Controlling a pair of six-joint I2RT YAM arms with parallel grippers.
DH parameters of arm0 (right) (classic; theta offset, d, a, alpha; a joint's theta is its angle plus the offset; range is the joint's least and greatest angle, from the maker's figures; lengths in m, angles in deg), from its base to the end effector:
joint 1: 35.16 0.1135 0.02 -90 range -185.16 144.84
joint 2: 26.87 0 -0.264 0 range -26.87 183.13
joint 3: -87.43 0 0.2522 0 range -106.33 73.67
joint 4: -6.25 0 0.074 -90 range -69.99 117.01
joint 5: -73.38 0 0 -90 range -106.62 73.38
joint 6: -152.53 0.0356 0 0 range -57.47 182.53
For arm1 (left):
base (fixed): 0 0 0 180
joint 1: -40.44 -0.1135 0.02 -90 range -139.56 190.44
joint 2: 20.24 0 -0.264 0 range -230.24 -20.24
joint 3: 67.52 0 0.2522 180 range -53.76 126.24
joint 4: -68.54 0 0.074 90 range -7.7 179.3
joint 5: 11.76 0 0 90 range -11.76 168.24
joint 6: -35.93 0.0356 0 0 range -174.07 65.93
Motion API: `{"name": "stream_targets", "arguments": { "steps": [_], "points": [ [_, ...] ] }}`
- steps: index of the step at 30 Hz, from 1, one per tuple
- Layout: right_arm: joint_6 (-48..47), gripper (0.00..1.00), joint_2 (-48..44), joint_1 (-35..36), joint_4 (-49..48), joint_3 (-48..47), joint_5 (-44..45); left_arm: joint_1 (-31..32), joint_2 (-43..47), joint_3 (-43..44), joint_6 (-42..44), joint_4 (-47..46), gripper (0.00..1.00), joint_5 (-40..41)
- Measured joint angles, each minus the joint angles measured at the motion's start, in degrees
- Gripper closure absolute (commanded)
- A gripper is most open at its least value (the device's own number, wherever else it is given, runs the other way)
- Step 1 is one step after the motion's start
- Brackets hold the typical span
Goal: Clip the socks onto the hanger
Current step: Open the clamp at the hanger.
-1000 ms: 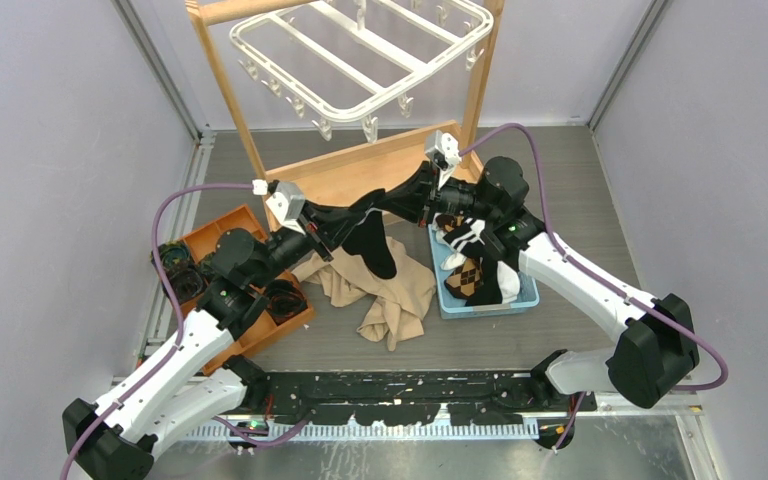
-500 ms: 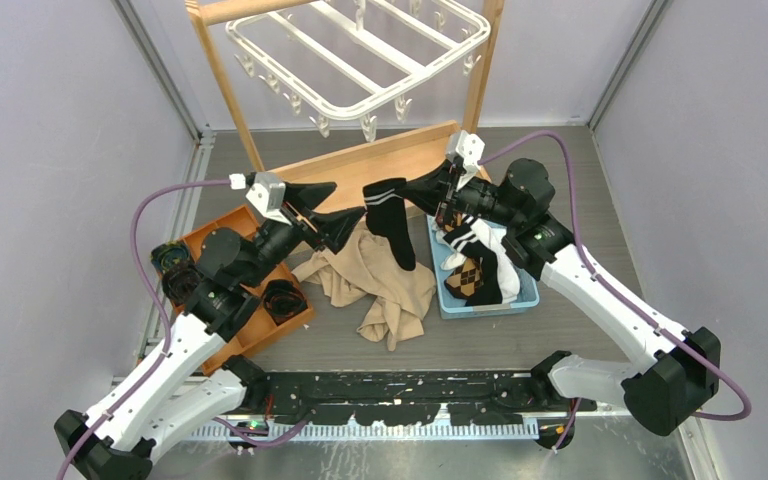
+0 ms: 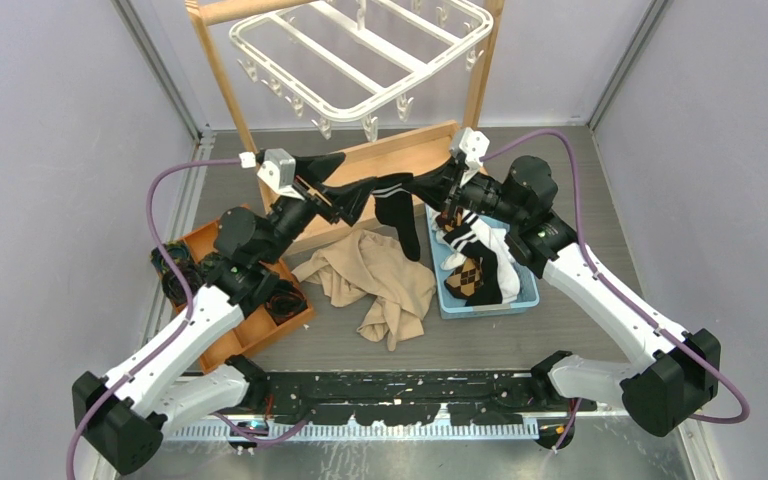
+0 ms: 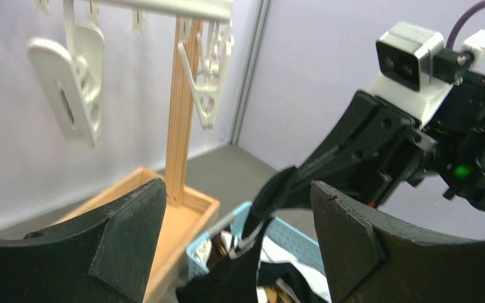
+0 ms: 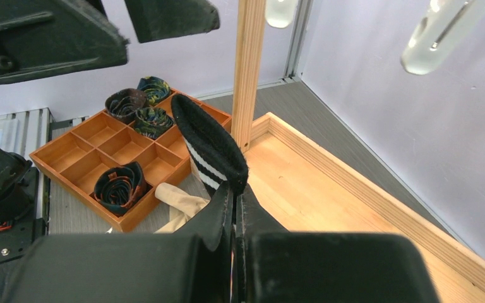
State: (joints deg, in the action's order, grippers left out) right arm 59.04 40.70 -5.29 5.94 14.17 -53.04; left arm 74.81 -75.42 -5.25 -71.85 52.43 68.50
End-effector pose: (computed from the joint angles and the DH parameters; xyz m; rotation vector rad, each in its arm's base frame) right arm 0.2256 0.1539 0.3933 -0.9237 1.2370 0.8319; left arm 0.1780 -0.1291 0.4043 0.3291 1.1741 -0.8987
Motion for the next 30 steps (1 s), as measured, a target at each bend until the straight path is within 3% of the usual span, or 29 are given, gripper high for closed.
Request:
{"name": "stream_targets", "arguments": {
  "steps": [6, 13, 30],
  "points": [
    [0.33, 0.99, 0.00, -0.37, -0.39, 0.07, -0.09, 0.00, -5.55, 0.24, 4.70, -8.81, 0.17, 0.17],
    [1.09, 0.99, 0.00, -1.16, -2.19, 0.79, -0.74, -1.14, -9.73, 3.39, 7.96, -11.98, 0.18, 0.11],
    [3.37, 0.99, 0.00, -2.89, -5.70, 2.67, -2.01, -2.67, -15.30, 9.29, 3.61, -16.72, 0.37, -4.46]
  ]
}}
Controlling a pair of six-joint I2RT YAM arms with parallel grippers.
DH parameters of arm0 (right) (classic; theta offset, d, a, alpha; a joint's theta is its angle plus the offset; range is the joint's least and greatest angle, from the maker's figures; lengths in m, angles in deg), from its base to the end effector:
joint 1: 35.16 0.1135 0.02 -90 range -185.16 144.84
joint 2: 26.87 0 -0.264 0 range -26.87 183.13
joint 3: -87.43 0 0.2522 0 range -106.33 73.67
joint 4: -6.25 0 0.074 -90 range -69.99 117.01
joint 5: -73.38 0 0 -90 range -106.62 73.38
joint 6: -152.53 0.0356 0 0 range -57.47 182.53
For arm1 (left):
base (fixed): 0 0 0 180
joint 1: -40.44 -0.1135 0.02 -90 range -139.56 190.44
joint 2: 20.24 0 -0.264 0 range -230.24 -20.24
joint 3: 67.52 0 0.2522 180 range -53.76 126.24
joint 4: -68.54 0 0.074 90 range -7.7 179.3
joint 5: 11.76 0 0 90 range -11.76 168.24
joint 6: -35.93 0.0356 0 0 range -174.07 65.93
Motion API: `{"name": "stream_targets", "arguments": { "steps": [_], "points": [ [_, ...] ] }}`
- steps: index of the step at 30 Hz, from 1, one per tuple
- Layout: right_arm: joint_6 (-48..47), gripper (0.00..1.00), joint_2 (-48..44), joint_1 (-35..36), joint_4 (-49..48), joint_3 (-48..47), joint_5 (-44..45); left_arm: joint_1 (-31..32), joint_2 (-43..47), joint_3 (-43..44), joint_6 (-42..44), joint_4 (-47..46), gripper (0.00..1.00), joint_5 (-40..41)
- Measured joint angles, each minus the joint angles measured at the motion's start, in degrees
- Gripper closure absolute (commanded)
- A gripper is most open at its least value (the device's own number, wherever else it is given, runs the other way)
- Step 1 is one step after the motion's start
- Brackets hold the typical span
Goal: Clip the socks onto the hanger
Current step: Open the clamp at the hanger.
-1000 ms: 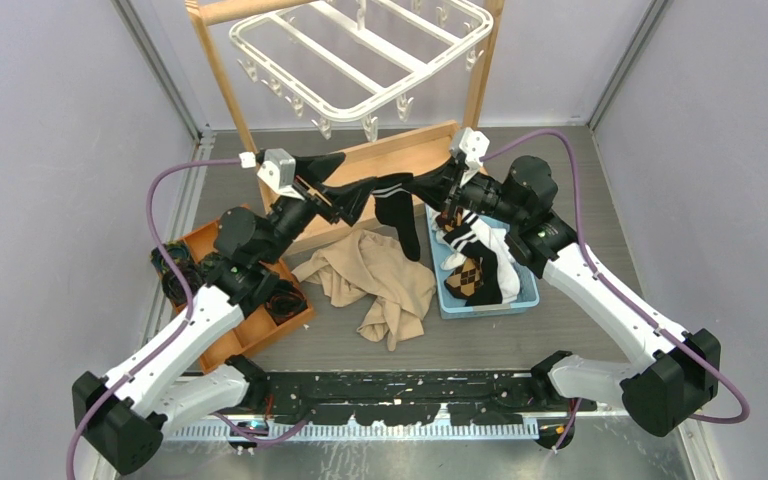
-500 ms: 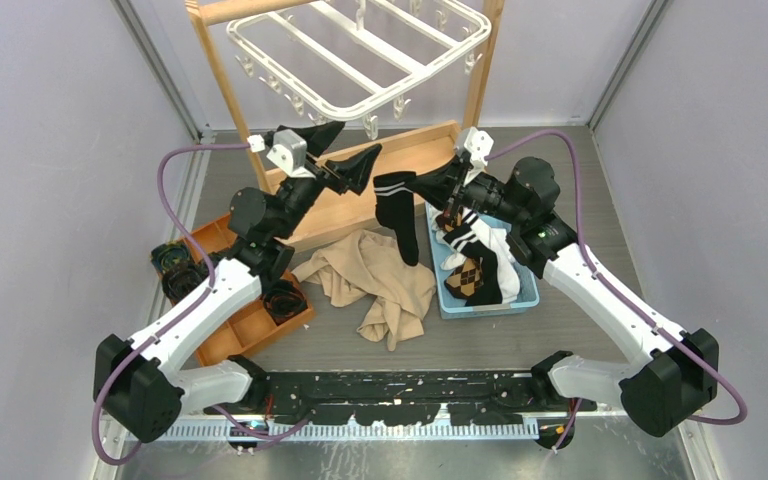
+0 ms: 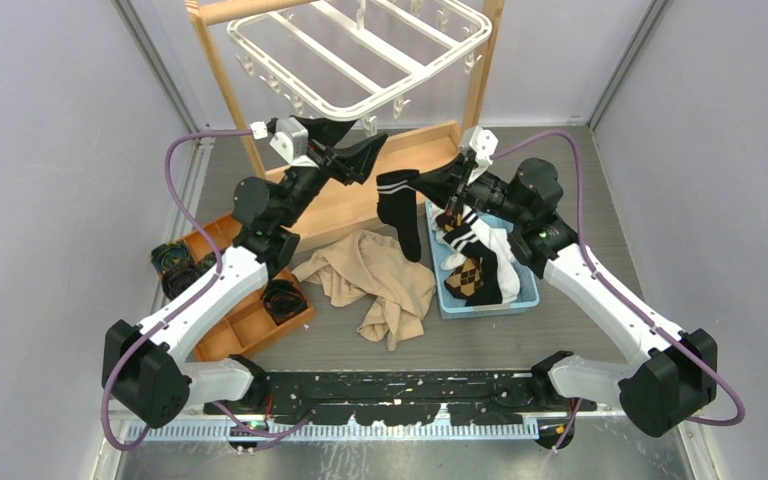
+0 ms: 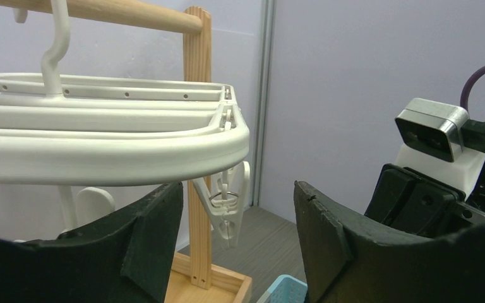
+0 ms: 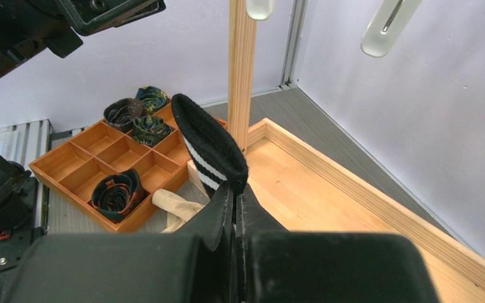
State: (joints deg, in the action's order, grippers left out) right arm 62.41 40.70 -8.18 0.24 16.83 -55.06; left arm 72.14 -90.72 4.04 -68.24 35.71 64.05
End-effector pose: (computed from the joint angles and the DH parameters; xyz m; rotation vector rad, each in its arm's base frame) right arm 0.2321 0.1430 0.3869 -0.8797 1.2211 0.8516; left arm 0.2285 -0.1514 0.4276 0.3859 0.9591 -0.8518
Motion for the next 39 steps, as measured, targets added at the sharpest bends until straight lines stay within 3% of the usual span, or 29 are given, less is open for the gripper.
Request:
{"name": "stream_targets", "arguments": {
  "steps": [22, 25, 34, 39],
  "points": [
    [1.77, 0.99, 0.00, -0.22, -1.73, 0.28, -0.22, 0.00, -2.45, 3.02, -2.12, 0.70, 0.52, 0.28],
    [1.81, 0.99, 0.04, -0.31, -2.10, 0.31, -0.22, 0.00, -2.49, 3.06, -2.14, 1.07, 0.59, 0.52],
    [2.01, 0.99, 0.20, -0.52, -2.64, 0.31, -0.24, 0.00, -2.49, 4.04, -2.91, 1.46, 0.94, 0.92],
    [2.45, 0.99, 0.87, -0.55, -2.56, 0.22, -0.28, 0.00, -2.49, 4.15, -4.46, 1.46, 1.00, 1.81]
  ]
}}
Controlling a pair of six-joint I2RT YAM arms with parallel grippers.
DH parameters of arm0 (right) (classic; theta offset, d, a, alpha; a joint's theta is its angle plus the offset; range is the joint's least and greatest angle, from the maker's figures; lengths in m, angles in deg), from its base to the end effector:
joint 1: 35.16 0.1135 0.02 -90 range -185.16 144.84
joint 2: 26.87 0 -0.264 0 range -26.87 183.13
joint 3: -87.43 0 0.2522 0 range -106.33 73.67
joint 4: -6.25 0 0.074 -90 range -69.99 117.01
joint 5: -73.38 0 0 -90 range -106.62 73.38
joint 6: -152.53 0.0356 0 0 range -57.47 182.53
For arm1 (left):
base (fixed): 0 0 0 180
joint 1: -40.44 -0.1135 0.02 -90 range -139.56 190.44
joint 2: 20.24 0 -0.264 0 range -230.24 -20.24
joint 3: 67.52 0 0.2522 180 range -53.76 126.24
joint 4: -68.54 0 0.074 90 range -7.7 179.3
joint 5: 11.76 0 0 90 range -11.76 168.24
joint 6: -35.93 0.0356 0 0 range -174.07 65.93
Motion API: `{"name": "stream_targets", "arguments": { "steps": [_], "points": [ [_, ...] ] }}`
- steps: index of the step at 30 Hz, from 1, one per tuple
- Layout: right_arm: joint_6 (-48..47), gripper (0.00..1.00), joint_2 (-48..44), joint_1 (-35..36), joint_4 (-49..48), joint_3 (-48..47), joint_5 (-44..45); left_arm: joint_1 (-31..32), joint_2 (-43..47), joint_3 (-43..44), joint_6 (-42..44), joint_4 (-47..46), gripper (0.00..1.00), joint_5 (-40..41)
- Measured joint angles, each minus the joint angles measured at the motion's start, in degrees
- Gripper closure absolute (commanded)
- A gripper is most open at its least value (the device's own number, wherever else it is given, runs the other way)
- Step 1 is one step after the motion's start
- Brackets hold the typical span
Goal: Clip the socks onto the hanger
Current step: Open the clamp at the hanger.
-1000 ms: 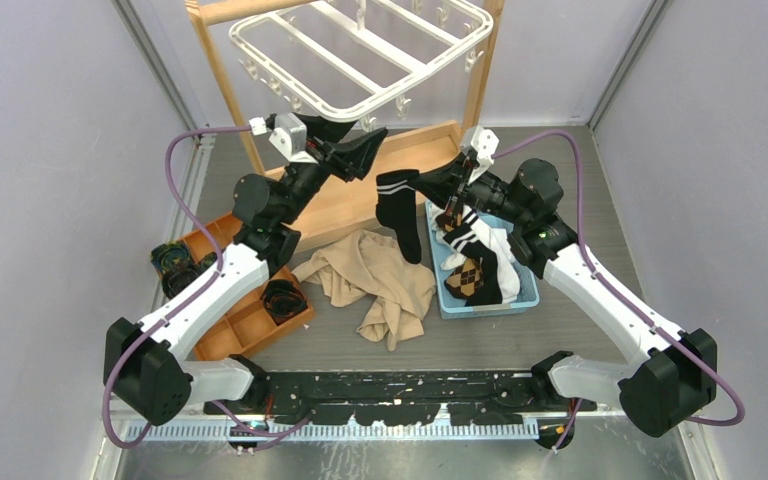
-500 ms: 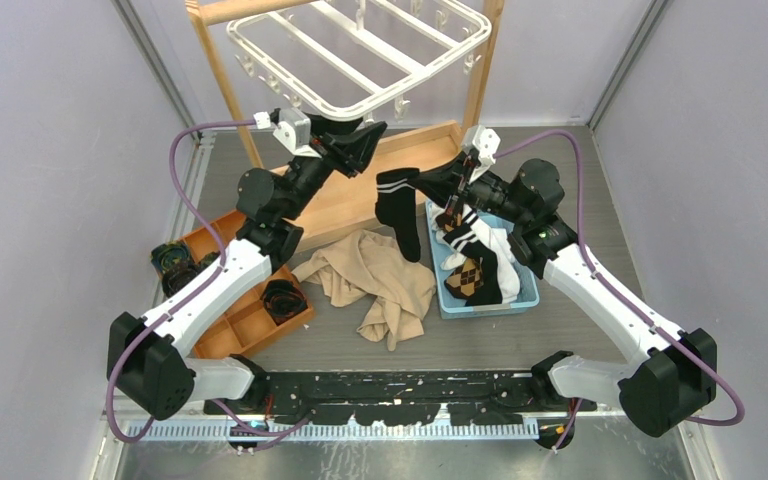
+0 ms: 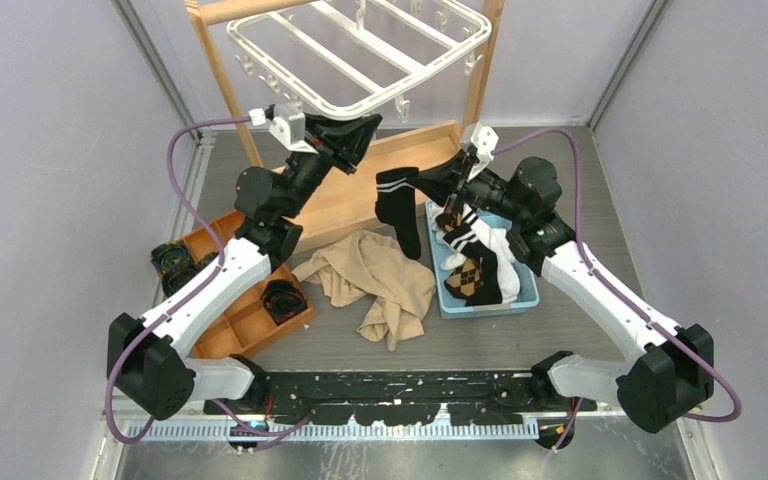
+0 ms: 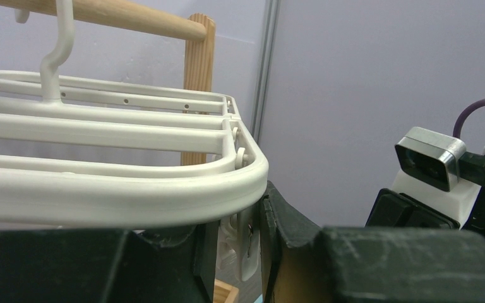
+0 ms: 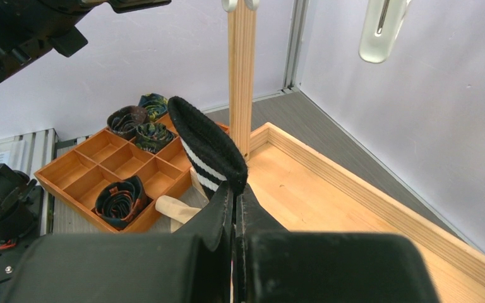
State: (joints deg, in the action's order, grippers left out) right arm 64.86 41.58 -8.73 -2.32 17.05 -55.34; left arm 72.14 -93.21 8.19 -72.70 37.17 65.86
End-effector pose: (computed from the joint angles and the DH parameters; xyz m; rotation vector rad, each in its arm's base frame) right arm 0.2365 0.1424 0.3861 -0.8524 1.2195 0.8757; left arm 0.2382 -0.1561 0.4390 0.3199 0.9792 -0.9081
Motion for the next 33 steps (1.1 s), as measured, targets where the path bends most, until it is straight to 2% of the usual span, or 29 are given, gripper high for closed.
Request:
{"name": "stream_targets", "arguments": {
  "steps": [17, 23, 28, 33],
  "points": [
    [11.45, 0.99, 6.97, 1.70, 6.36, -12.87, 2.05, 0.00, 0.24, 0.63, -8.20, 3.52, 1.00, 5.31],
    [14.16, 0.99, 7.80, 2.71, 8.07, -14.12, 2.03, 0.00, 1.57, 1.38, -11.32, 6.84, 1.00, 7.10],
    [14.40, 0.99, 7.80, 2.71, 8.57, -14.12, 2.03, -0.02, 1.90, 1.68, -13.09, 7.21, 0.93, 7.39],
    [14.38, 0.99, 7.80, 2.71, 8.94, -14.10, 2.05, -0.02, 1.90, 1.68, -14.38, 7.26, 0.77, 7.37]
  ]
}}
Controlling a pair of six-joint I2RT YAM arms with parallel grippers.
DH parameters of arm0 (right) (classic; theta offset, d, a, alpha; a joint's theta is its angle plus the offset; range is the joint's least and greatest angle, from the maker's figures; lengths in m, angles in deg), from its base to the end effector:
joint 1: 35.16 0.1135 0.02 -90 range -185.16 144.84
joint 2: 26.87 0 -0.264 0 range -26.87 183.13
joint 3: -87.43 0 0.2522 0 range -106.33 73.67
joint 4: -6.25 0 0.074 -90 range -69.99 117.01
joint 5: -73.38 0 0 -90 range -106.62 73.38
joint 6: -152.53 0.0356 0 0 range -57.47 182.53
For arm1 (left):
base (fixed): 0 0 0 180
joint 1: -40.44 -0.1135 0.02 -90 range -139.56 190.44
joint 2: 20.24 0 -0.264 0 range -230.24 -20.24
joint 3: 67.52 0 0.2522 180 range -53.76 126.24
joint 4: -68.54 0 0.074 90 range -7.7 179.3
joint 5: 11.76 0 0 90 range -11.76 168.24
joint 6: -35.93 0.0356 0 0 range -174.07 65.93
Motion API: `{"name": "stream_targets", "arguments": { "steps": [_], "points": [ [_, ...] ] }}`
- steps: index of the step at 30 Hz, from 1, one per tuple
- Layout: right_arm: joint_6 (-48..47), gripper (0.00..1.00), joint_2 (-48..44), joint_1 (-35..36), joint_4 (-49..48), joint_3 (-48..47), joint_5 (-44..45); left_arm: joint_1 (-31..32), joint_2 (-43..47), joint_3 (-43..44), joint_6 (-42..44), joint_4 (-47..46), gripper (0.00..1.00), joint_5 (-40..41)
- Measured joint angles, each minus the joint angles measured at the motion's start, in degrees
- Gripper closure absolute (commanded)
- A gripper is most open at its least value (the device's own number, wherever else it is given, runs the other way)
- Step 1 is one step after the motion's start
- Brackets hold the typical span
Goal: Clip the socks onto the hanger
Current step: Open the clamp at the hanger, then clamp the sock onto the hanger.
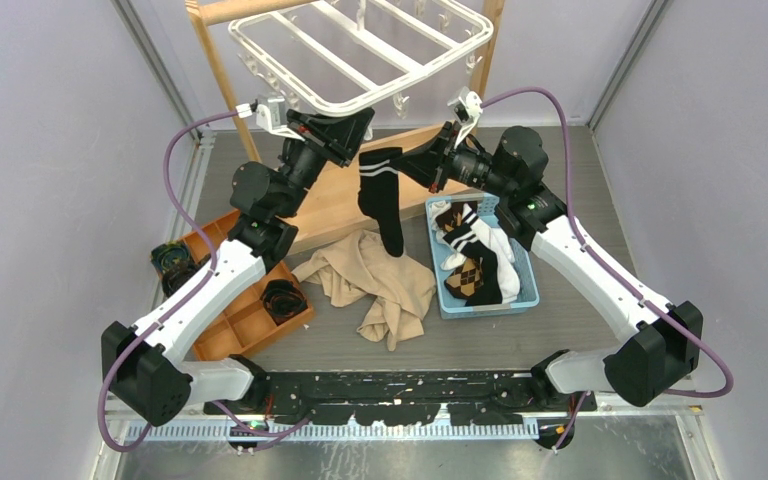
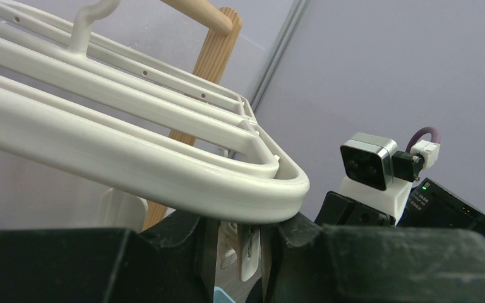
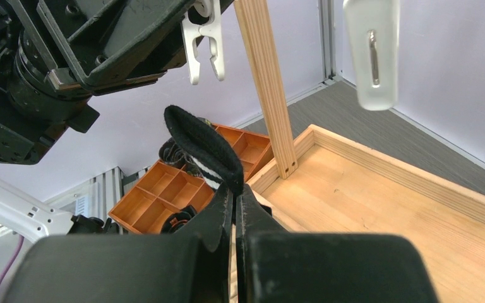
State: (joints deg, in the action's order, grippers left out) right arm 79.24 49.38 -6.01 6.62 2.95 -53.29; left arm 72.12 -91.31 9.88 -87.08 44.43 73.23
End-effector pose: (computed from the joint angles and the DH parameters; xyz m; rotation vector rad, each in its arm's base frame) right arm 0.2590 0.1688 0.4201 -0.7094 1.3899 1.0973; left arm 0.2361 -0.1494 0.4465 0.0711 1.0973 -1.0656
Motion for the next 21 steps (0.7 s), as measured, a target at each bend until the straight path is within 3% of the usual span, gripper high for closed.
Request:
{"name": "stream_targets", "arguments": {
  "steps": [12, 21],
  "points": [
    [-0.02, 0.99, -0.02, 0.00, 0.22, 0.13, -0.02, -1.31, 0.09, -0.22, -2.93, 0.00, 0.56, -0.68],
    [-0.02, 0.99, -0.02, 0.00, 0.26, 0.44, -0.02, -2.40, 0.09, -0.44, -5.35, -0.02, 0.55, -1.79]
  ]
}}
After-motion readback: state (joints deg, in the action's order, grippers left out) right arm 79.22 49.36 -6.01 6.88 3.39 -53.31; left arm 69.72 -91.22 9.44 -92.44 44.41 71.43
